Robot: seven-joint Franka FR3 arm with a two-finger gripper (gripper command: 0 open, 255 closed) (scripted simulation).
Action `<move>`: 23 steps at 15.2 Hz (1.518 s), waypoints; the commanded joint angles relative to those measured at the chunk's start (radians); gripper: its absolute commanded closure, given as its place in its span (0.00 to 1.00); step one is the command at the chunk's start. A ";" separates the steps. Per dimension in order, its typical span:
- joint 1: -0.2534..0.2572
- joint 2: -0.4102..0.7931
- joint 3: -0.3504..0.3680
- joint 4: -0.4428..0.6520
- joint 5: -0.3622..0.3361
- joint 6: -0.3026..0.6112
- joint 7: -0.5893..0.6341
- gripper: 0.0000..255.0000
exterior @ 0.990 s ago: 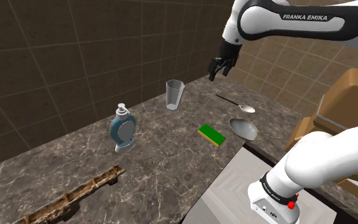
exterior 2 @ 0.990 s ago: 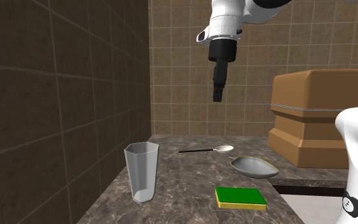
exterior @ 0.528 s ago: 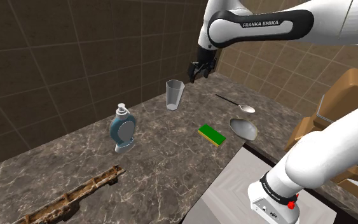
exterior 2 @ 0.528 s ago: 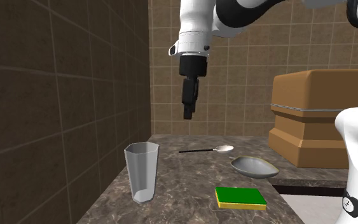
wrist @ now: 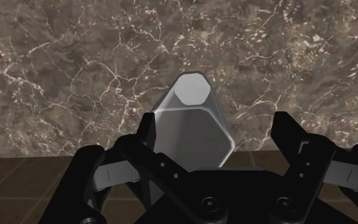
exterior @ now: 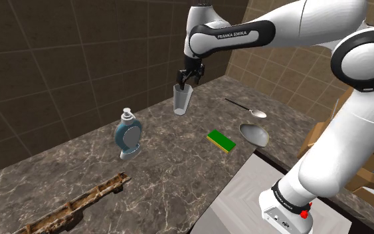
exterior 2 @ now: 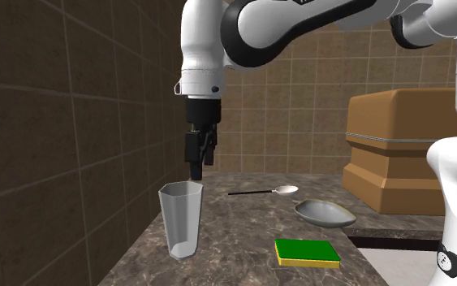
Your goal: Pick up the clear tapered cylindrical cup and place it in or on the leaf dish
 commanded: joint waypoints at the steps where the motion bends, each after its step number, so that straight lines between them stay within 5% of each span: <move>1: 0.012 0.082 0.006 0.074 -0.019 -0.001 0.021 0.00; 5: 0.037 0.241 0.007 0.233 -0.053 -0.017 0.047 0.00; 20: 0.033 0.272 0.000 0.176 -0.062 0.071 0.053 0.00; 21: 0.033 0.272 0.000 0.176 -0.062 0.071 0.053 1.00; 23: 0.033 0.272 0.000 0.176 -0.062 0.071 0.053 1.00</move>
